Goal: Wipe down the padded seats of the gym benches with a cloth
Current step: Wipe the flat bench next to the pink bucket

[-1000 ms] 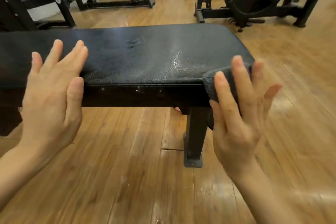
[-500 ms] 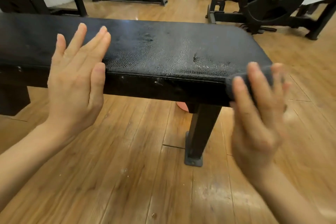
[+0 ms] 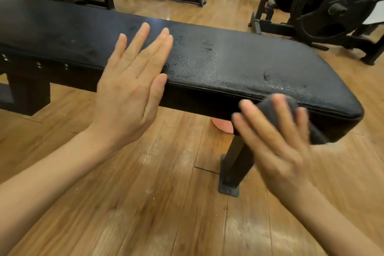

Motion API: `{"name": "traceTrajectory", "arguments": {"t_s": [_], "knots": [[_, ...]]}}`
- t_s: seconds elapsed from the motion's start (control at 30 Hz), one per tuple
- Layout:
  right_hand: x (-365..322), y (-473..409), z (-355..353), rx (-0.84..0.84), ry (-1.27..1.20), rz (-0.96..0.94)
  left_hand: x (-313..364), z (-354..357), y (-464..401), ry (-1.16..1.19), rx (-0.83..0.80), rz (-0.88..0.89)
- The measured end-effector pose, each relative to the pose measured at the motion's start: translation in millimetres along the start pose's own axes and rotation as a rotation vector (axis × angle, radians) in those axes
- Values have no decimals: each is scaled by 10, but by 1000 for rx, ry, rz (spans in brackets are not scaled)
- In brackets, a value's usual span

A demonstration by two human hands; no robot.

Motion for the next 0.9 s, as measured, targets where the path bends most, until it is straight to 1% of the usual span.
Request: {"name": "traceTrajectory", "arguments": {"t_s": [0.07, 0.1, 0.13, 0.2, 0.3, 0.37, 0.43, 0.47, 0.53, 0.57, 0.6, 0.67, 0.73, 0.77, 0.83, 0.9], "knots": [[-365, -322, 217, 46, -39, -94, -11, 0, -8, -14, 7, 11], [-470, -448, 266, 44, -57, -142, -10, -2, -2, -18, 0, 21], [-490, -512, 268, 18, -60, -187, -7, -9, 3, -15, -11, 29], [-303, -380, 163, -36, -3, -258, -37, -41, 16, 0, -33, 42], [127, 19, -159, -146, 87, -193, -295, -110, 131, 16, -46, 22], [123, 35, -160, -133, 68, -98, -627, -165, 254, -6, -11, -39], [-192, -204, 66, -81, 30, -46, -958, -178, 360, -21, -4, -120], [-413, -379, 198, -34, 13, -53, -1088, -175, 372, -26, 1, -160], [-709, -662, 358, 43, -9, -56, -1210, -145, 374, -22, 16, -196], [-762, -723, 383, 37, -10, -59, -1218, -131, 369, -13, 34, -202], [-751, -715, 370, 7, -6, -83, -1228, -122, 365, -1, 53, -204], [-546, -520, 240, -104, 29, -114, -1247, -107, 373, 36, 66, -189], [-349, -341, 92, -167, 59, -34, -1362, -99, 416, 48, 77, -174], [-353, -331, 84, -149, 38, 33, -1454, -96, 446, 43, 79, -176], [-597, -530, 222, -47, -26, 146, -1608, -57, 491, 55, 68, -189], [-1035, -926, 465, 49, -117, 163, -1666, -15, 510, 92, 80, -198]]}}
Point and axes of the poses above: each hand's wrist, its own y-axis away from the middle knuckle, its own z-axis out of the palm, x = y × z, the point moved 3 cm from there along -y, towards the middle knuckle, and after that the axes turned 8 degrees about -y, right-handed, at the moved point
